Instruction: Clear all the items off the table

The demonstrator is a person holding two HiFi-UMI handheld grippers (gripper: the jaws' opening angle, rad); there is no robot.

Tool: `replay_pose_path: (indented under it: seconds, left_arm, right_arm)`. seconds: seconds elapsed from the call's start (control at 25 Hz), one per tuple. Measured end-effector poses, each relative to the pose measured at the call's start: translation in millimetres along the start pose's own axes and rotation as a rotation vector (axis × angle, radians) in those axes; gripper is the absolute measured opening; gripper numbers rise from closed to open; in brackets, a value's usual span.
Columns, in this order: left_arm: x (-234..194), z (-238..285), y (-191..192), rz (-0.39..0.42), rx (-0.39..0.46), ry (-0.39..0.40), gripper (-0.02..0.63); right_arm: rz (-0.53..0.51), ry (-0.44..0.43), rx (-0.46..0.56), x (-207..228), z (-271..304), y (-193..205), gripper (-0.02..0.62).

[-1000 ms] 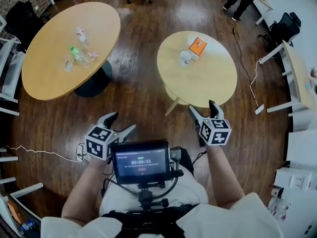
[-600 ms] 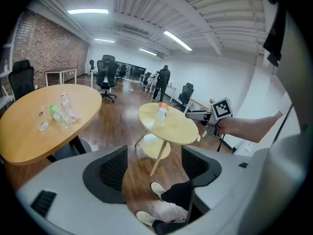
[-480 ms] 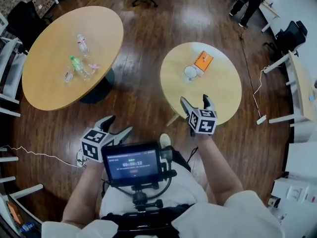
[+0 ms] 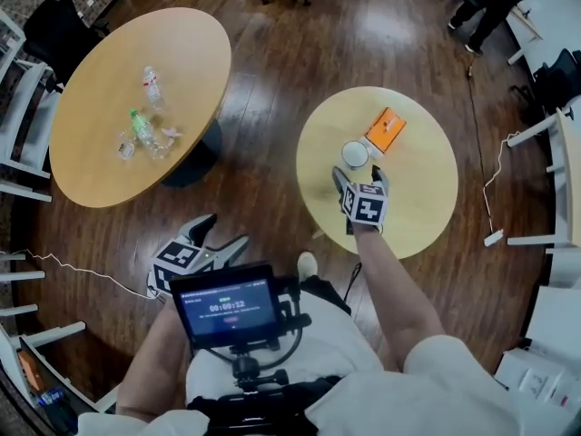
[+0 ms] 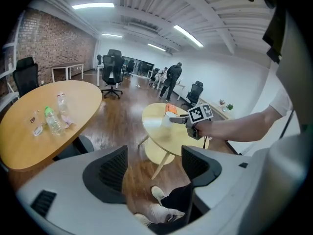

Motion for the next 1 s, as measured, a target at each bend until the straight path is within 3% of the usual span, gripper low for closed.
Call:
replay_pose_path:
  seconds: [0.52,0.6,0.72,1.0]
  left_arm:
    - [-5.4,5.7,-3.0,-0.053,-0.005,-0.108,0.342]
    - [-5.2,4.7,-2.8,-0.058,-0.011,-0.124,0.342]
    - [-3.1,2.0,-3.3,-0.064,-0.011,-0.15,0.343]
    - [9.4,-0.9,1.7,-0.076,0.002,-0.169,0.342]
  right_arm:
    - [-0.086,-0.028,-0.077,-11.4,70.9,12.4,0.474]
    - [-0.087,-0.011,-0.077,-8.9,74.1,12.3,0.472]
    - [-0.087,-0.008,-0.046,-4.3,72.8,10.3,0.416]
    - [-0.16,-0.066,-0.028,4.9,61.7,18.2,0.409]
Point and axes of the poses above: the fingertips, and each gripper's own axes: z forward along the fingers, x to its right, y out of its underside, the point moved 3 cm from there along -z, backward along the fingers, and after that the axes turned 15 degrees about y, right-handed, at the moved point
